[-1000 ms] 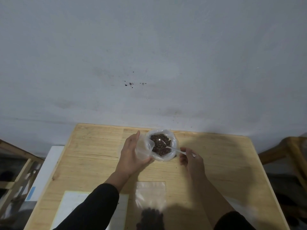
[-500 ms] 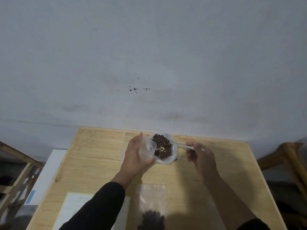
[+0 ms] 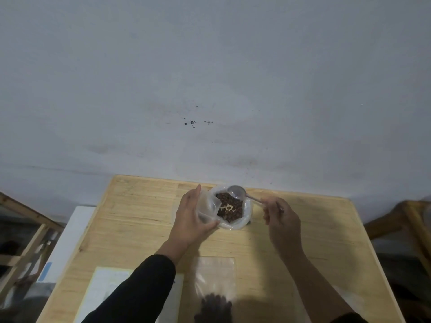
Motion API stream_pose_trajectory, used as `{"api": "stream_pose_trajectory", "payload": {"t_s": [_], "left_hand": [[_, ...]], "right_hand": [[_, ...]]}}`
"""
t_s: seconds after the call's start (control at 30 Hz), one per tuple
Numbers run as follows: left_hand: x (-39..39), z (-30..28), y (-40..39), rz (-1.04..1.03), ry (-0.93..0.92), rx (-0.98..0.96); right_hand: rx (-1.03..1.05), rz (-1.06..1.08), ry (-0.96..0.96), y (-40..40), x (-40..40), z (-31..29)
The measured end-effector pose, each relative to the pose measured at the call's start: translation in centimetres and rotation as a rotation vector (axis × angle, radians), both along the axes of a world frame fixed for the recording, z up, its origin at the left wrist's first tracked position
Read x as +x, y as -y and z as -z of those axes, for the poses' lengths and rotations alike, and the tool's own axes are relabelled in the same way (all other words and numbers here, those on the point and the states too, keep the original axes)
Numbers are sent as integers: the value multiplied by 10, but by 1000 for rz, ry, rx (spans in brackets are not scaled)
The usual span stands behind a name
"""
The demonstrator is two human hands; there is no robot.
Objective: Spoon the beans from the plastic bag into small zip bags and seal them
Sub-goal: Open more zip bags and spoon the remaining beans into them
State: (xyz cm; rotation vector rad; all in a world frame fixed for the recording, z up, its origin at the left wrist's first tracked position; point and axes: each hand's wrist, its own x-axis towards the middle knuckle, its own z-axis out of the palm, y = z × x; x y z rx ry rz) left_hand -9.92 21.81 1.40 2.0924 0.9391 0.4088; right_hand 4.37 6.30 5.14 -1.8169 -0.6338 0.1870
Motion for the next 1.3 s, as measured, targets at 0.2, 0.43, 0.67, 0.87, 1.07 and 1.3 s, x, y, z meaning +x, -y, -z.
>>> {"api": "stream_pose_trajectory", "payload": {"t_s": [0.2,0.43,0.67,0.87,1.07,1.3], "left_hand": [[2,1,2,-13,-17,-14],[4,1,3,-23,-18,-15],[3,-1,3,-13,-8,-18],[3,-4,4,5,-3,-35],[5,-6,4,18,11,-40],[6,-4,1,3,-1,-2]], "right_hand": [[-148,45,-64,9,-12,36],[25,160,-653,-8,-29,51],[162,274,-791,-4,-19,40],[195,250,-703,0,-5,17],[181,120,-597,-6,-10,-13],[19,-162,-28,-11,-28,-20]]}}
